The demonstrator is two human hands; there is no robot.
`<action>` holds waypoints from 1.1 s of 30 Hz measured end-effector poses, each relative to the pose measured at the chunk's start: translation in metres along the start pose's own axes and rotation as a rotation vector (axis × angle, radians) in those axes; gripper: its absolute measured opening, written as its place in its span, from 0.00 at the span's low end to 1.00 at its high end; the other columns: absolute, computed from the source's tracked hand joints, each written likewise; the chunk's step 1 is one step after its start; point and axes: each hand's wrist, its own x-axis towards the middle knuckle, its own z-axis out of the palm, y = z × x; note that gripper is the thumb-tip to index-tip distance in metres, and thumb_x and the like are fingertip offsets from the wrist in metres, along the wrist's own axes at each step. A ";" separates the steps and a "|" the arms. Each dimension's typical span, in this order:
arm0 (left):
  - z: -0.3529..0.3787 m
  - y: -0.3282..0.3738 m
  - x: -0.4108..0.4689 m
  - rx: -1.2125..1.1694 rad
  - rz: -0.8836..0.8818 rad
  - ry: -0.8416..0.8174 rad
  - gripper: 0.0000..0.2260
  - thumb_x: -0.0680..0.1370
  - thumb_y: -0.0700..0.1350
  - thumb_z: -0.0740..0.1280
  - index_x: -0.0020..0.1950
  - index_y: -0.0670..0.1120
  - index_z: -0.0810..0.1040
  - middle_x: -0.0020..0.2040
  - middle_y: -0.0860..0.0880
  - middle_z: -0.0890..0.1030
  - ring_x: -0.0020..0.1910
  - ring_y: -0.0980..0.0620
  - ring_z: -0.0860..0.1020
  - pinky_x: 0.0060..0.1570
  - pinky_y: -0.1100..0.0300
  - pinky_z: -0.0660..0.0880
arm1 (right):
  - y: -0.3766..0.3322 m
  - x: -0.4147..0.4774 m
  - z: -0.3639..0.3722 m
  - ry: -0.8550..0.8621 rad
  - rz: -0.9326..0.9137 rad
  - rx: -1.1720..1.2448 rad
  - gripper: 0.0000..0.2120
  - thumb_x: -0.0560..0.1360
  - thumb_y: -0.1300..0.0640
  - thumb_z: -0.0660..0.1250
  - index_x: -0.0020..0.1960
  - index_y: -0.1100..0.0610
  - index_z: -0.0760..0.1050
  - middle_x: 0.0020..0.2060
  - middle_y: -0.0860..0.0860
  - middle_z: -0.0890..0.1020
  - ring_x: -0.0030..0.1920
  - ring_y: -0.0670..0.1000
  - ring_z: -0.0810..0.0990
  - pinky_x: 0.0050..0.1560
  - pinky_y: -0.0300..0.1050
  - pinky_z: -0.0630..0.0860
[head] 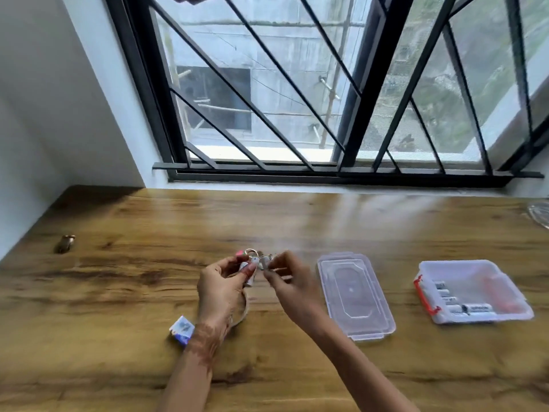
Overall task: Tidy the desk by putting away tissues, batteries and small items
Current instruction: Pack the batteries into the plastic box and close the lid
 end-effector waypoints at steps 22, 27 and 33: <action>0.320 -0.002 -0.120 0.039 0.023 -0.288 0.04 0.77 0.38 0.65 0.48 0.41 0.78 0.40 0.46 0.82 0.39 0.50 0.82 0.42 0.56 0.80 | 0.120 -0.003 -0.329 0.084 0.228 -0.148 0.14 0.71 0.66 0.67 0.47 0.54 0.63 0.44 0.56 0.78 0.43 0.53 0.78 0.48 0.53 0.76; 0.323 -0.006 -0.125 0.112 0.045 -0.211 0.05 0.74 0.38 0.68 0.44 0.48 0.77 0.40 0.47 0.82 0.36 0.50 0.81 0.37 0.59 0.78 | 0.122 0.008 -0.348 -0.390 0.092 -0.701 0.10 0.70 0.66 0.62 0.48 0.54 0.73 0.41 0.48 0.76 0.44 0.50 0.77 0.44 0.45 0.74; 0.329 -0.007 -0.114 0.356 0.155 -0.273 0.08 0.73 0.36 0.69 0.46 0.49 0.80 0.43 0.51 0.83 0.43 0.54 0.81 0.46 0.60 0.78 | 0.123 0.011 -0.346 -0.512 0.038 -0.822 0.12 0.73 0.64 0.62 0.55 0.55 0.75 0.53 0.52 0.79 0.50 0.51 0.75 0.44 0.42 0.70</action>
